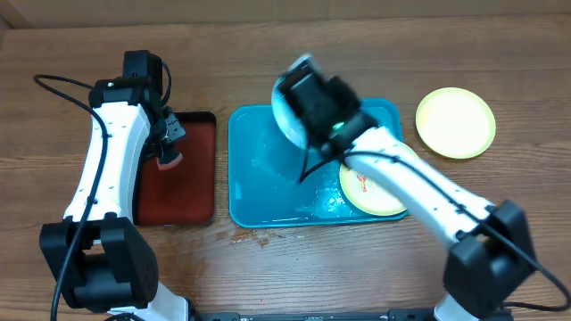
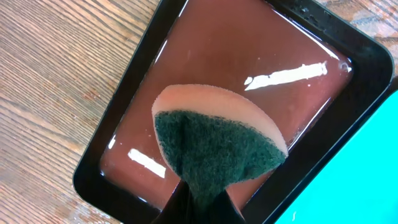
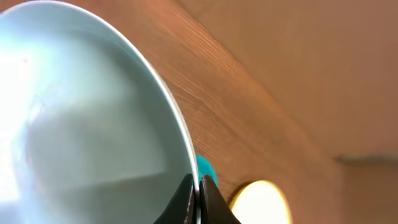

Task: Clean dirty plates on tray and stack at the side
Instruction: 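Carry the white plate right and lower it onto the cleaned yellow plate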

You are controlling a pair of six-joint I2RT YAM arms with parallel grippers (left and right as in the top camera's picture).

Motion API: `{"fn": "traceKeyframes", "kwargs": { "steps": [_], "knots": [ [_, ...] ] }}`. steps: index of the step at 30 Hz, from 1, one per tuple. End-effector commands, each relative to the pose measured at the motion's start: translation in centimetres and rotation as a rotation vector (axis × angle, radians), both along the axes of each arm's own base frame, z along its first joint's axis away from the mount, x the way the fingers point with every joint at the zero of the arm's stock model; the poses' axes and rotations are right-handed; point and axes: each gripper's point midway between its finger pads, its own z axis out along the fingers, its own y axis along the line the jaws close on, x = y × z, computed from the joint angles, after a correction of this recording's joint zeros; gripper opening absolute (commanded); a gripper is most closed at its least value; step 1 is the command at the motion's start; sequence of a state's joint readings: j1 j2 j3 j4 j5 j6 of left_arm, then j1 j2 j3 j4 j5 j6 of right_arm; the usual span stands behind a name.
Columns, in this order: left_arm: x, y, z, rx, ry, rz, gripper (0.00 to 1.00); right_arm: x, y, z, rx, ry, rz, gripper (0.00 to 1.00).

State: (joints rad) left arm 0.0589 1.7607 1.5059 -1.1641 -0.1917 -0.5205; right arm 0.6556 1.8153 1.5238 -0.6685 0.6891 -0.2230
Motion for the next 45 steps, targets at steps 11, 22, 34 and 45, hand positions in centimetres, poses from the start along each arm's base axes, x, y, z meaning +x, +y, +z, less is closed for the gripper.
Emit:
{"fn": "traceKeyframes", "kwargs": {
  "steps": [11, 22, 34, 45],
  "knots": [
    [0.2, 0.0, 0.7, -0.001, -0.023, -0.002, 0.04, 1.8, -26.5, -3.5, 0.901, 0.175, -0.688, 0.04],
    [0.5, 0.0, 0.7, 0.000, -0.035, -0.002, 0.04, -2.0, -37.5, -8.5, 0.923, 0.191, -0.987, 0.04],
    [0.6, 0.0, 0.8, 0.000, -0.041, -0.002, 0.04, -3.1, -36.9, -12.0, 0.910, 0.216, -1.003, 0.08],
    [0.6, -0.1, 0.7, -0.007, -0.040, -0.003, 0.04, -2.0, -30.4, -10.8, 1.185, 0.361, -0.801, 0.25]
  ]
}}
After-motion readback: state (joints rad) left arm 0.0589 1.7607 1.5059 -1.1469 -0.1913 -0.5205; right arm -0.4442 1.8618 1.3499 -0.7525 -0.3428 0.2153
